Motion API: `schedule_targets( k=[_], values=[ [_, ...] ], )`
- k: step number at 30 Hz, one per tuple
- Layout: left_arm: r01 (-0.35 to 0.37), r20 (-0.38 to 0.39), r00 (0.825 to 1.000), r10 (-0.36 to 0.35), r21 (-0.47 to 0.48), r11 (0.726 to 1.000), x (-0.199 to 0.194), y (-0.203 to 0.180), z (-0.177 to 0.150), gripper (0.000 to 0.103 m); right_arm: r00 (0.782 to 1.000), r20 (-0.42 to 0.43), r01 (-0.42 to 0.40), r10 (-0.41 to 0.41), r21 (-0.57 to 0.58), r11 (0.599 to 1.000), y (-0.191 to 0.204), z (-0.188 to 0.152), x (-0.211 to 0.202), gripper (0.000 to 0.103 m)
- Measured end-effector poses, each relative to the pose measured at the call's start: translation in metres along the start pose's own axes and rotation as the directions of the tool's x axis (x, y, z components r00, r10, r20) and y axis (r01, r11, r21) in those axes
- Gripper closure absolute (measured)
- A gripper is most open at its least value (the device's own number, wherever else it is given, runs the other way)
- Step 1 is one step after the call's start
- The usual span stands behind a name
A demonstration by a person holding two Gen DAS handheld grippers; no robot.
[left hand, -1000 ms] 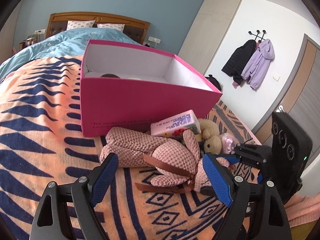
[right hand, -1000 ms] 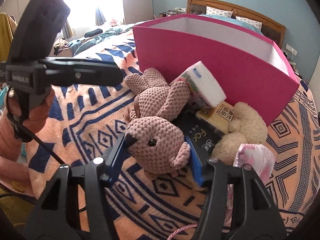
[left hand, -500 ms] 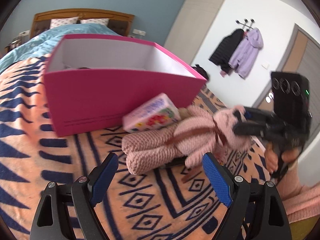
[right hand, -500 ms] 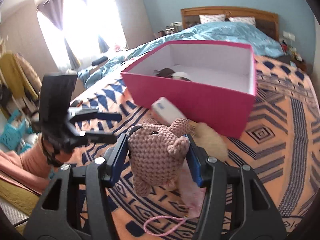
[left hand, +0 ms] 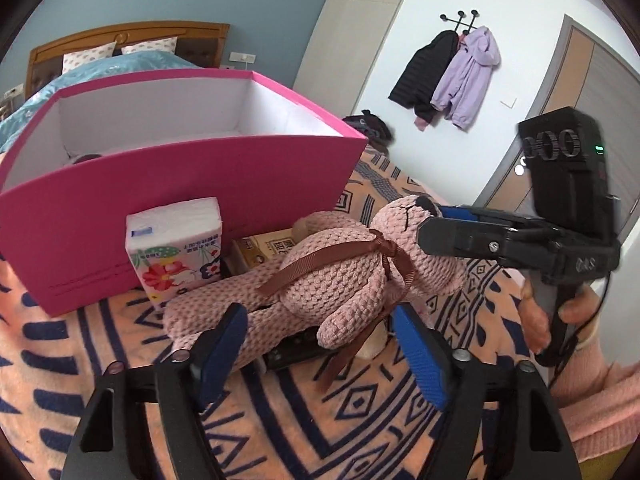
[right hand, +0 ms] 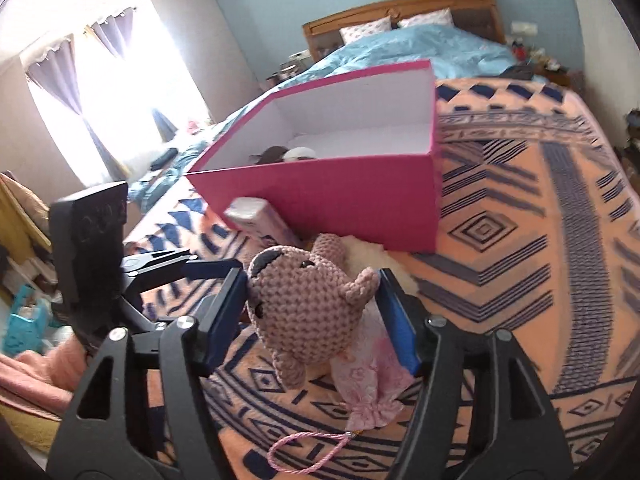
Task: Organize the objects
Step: 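Move the right gripper to the pink knitted bunny and grasp its head, then lift the pink knitted bunny with the right gripper over the pink box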
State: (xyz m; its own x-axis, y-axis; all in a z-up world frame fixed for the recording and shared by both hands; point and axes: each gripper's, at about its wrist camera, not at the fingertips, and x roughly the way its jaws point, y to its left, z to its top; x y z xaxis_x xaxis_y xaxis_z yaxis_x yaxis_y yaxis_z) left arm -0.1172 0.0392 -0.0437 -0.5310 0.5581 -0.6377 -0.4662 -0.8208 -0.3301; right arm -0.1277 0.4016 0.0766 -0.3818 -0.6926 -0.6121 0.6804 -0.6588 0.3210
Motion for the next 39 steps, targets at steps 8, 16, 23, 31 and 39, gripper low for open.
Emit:
schedule_targets(
  k=[8, 16, 23, 31, 39],
  values=[
    [0.018, -0.03, 0.999, -0.018, -0.018, 1.0, 0.011, -0.001, 0.001, 0.039, 0.987, 0.038, 0.157, -0.154, -0.096, 0.983, 0.023, -0.011, -0.002, 0.029],
    [0.069, -0.048, 0.996, -0.072, -0.065, 0.996, 0.014, -0.001, 0.002, 0.033, 0.995, 0.015, 0.104, -0.103, -0.095, 0.99, 0.014, -0.011, 0.003, 0.042],
    [0.087, 0.025, 0.996, -0.086, -0.033, 0.996, -0.014, -0.016, 0.012, 0.036, 0.999, 0.043, -0.018, 0.021, -0.061, 0.998, 0.013, -0.002, -0.021, 0.042],
    [-0.008, 0.132, 0.991, 0.002, 0.049, 0.999, -0.065, -0.029, 0.039, 0.036, 0.983, 0.127, -0.121, 0.132, -0.092, 0.988, 0.026, 0.033, -0.041, 0.042],
    [-0.123, 0.193, 0.975, 0.11, 0.053, 0.991, -0.088, -0.008, 0.084, 0.036, 0.962, 0.163, -0.195, 0.22, -0.155, 0.968, 0.038, 0.088, -0.026, 0.042]
  ],
)
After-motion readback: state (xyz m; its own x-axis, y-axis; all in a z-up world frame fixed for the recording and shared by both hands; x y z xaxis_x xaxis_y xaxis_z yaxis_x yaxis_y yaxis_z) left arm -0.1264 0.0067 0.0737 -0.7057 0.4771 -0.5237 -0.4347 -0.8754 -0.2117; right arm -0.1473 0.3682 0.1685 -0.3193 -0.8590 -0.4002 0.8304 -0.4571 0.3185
